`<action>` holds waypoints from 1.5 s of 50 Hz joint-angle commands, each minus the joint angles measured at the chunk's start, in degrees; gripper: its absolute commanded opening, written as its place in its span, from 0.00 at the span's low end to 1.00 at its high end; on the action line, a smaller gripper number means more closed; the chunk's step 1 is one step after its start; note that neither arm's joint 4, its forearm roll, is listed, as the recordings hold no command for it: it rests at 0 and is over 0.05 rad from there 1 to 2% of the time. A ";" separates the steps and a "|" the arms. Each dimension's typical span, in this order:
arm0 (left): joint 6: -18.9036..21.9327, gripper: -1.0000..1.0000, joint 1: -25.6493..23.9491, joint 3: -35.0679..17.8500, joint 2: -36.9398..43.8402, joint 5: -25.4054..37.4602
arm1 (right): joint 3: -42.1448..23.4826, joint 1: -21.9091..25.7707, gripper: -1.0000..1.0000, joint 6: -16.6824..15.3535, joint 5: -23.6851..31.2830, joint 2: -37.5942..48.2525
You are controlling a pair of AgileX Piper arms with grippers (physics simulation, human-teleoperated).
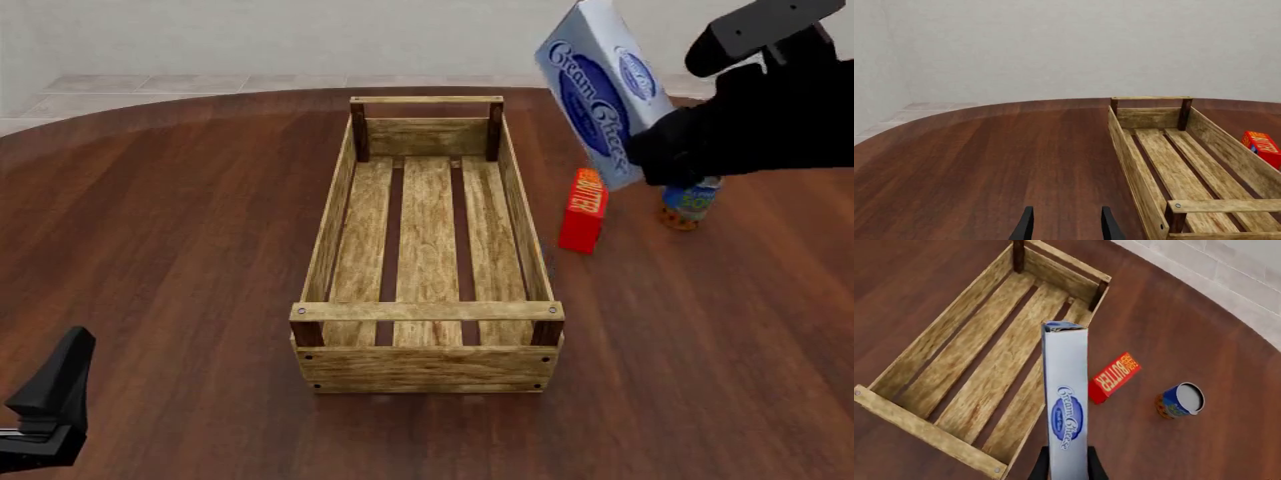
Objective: Pick up the cream cheese and put it in the tray.
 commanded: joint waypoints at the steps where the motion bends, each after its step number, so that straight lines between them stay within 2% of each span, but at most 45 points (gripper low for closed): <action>1: -0.02 1.00 -0.01 0.07 0.02 -0.10 | -3.77 0.86 0.00 8.77 -0.63 0.98; 4: -0.01 1.00 -0.01 0.07 0.07 -0.14 | -4.65 -1.10 0.00 10.05 -0.67 3.30; 5: -0.02 1.00 -0.01 0.05 0.07 -0.13 | -4.26 1.03 0.00 9.95 -0.68 2.46; 6: -0.01 1.00 -0.01 0.08 0.06 -0.14 | -4.52 2.19 0.00 11.90 -0.47 2.21; 11: 0.00 1.00 -0.01 0.06 0.13 -0.18 | -6.44 3.66 0.00 16.18 -0.69 2.45; 13: -0.01 1.00 -0.02 0.10 0.16 -0.25 | -6.73 4.22 0.00 16.17 -0.61 2.44; 16: -0.01 1.00 -0.02 0.04 0.06 -0.11 | -7.25 5.34 0.00 18.30 -1.08 2.09; 20: 0.00 1.00 -0.02 0.03 0.07 -0.10 | -7.26 6.34 0.00 18.11 -1.50 1.65; 26: -0.02 1.00 -0.02 0.07 0.14 -0.22 | -6.82 6.14 0.00 22.12 -3.94 1.39; 28: -0.01 1.00 -0.02 0.07 0.16 -0.24 | -7.31 6.38 0.00 21.87 -3.79 1.82; 29: -0.01 1.00 -0.03 0.08 0.17 -0.26 | -7.47 5.30 0.00 24.13 -4.06 2.31; 30: 0.00 1.00 -0.03 0.09 0.21 -0.30 | -7.48 6.23 0.00 24.30 -4.32 2.06; 39: 0.01 1.00 -0.04 0.04 0.14 -0.17 | -5.56 9.72 0.00 23.67 -5.19 2.98; 40: -0.01 1.00 -0.03 0.00 0.11 -0.12 | -4.90 9.85 0.00 24.69 -5.83 2.91; 47: -0.01 1.00 -0.04 0.09 0.24 -0.34 | -3.92 9.95 0.00 24.56 -7.48 4.21; 51: -0.01 1.00 -0.04 0.14 0.44 -0.59 | -3.80 11.73 0.00 23.22 -7.36 5.91; 54: 0.00 1.00 -0.04 0.07 0.37 -0.44 | -4.18 11.11 0.00 22.61 -7.51 6.63; 56: 0.01 1.00 -0.05 -0.01 0.23 -0.21 | -4.86 10.83 0.00 20.60 -7.21 7.53; 58: -0.01 1.00 -0.05 0.05 0.29 -0.34 | -4.94 11.47 0.00 21.78 -7.19 8.22; 74: 0.00 1.00 -0.06 0.00 0.21 -0.21 | -5.86 9.26 0.00 18.22 -8.43 12.66; 75: 0.00 1.00 -0.06 0.00 0.21 -0.21 | -5.49 8.61 0.00 16.33 -8.59 13.04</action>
